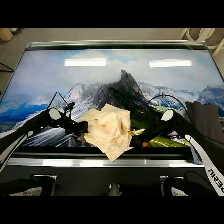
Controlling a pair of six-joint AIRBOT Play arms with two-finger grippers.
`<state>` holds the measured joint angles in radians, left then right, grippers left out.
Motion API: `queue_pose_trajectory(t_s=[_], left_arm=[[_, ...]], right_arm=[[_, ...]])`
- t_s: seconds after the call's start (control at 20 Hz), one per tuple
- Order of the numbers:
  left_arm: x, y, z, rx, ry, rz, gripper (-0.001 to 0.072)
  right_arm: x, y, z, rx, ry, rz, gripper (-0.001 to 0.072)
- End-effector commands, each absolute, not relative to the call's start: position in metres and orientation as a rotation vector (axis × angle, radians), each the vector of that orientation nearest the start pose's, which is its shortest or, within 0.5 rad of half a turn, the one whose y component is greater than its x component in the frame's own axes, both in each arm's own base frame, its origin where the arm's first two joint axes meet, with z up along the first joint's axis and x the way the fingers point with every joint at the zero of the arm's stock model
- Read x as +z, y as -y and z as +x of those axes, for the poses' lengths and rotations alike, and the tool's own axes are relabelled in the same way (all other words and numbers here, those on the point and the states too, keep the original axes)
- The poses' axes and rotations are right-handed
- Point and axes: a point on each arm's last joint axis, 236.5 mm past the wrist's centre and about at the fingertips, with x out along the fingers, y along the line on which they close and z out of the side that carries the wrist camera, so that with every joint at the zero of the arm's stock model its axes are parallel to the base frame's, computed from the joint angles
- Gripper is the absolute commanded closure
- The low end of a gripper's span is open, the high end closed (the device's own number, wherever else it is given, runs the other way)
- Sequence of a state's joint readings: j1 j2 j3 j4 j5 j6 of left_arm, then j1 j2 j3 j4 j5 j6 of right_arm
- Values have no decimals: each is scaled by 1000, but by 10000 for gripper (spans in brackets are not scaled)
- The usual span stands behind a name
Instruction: Fold the shirts.
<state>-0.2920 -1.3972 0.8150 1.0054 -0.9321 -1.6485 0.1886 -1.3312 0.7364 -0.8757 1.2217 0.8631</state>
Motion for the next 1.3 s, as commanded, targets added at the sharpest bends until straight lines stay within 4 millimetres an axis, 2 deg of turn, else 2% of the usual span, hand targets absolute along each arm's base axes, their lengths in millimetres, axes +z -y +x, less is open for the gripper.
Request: queue_pose_trajectory(t_s=[0.0, 0.05, 0.1, 0.15, 0.2, 0.3, 0.35, 0.4, 0.45, 0.5, 0.55, 0.6, 0.65, 0.7, 0.75, 0.8, 0.85, 0.9, 0.95, 1.1, 1.25], left_arm=[[-101, 198, 297, -284, -1528, -475, 671], [-94, 200, 302, -310, -1505, -459, 676], [-83, 203, 309, -334, -1471, -448, 677], [-67, 205, 318, -366, -1420, -431, 677], [-47, 207, 328, -402, -1358, -405, 677], [16, 212, 352, -493, -1174, -338, 678], [63, 214, 364, -537, -1043, -295, 678], [118, 215, 372, -573, -906, -265, 678], [188, 215, 375, -610, -737, -246, 678], [260, 212, 371, -636, -564, -238, 678], [343, 205, 358, -653, -362, -241, 678], [418, 195, 335, -663, -168, -250, 678], [492, 180, 302, -669, 35, -265, 678], [547, 166, 267, -676, 198, -281, 678], [588, 155, 231, -690, 327, -297, 678], [610, 150, 205, -715, 401, -312, 678], [619, 153, 187, -757, 429, -326, 677], [619, 162, 180, -802, 421, -334, 678], [615, 172, 179, -835, 412, -318, 678], [603, 196, 193, -871, 382, -273, 678], [593, 197, 216, -805, 368, -207, 678]], right_arm=[[-95, -214, 220, 960, -1522, 96, 18], [-98, -219, 221, 940, -1524, 101, 106], [-100, -221, 224, 927, -1512, 95, 332], [-98, -222, 225, 928, -1511, 102, 685], [-92, -222, 226, 941, -1511, 103, 692], [-62, -219, 243, 1003, -1413, -13, 694], [-34, -212, 263, 999, -1318, -113, 694], [3, -204, 290, 970, -1186, -234, 694], [60, -192, 323, 902, -1009, -374, 694], [129, -177, 353, 799, -813, -490, 693], [222, -159, 375, 656, -579, -566, 693], [315, -141, 378, 525, -349, -605, 693], [409, -122, 360, 409, -116, -629, 693], [486, -107, 328, 324, 84, -618, 693], [539, -97, 294, 275, 232, -596, 693], [576, -91, 262, 253, 344, -568, 693], [600, -86, 236, 244, 419, -546, 693], [610, -83, 222, 238, 454, -536, 693], [610, -82, 218, 237, 456, -537, 693], [597, -80, 234, 225, 394, -569, 693], [589, -78, 263, 187, 358, -602, 693]])
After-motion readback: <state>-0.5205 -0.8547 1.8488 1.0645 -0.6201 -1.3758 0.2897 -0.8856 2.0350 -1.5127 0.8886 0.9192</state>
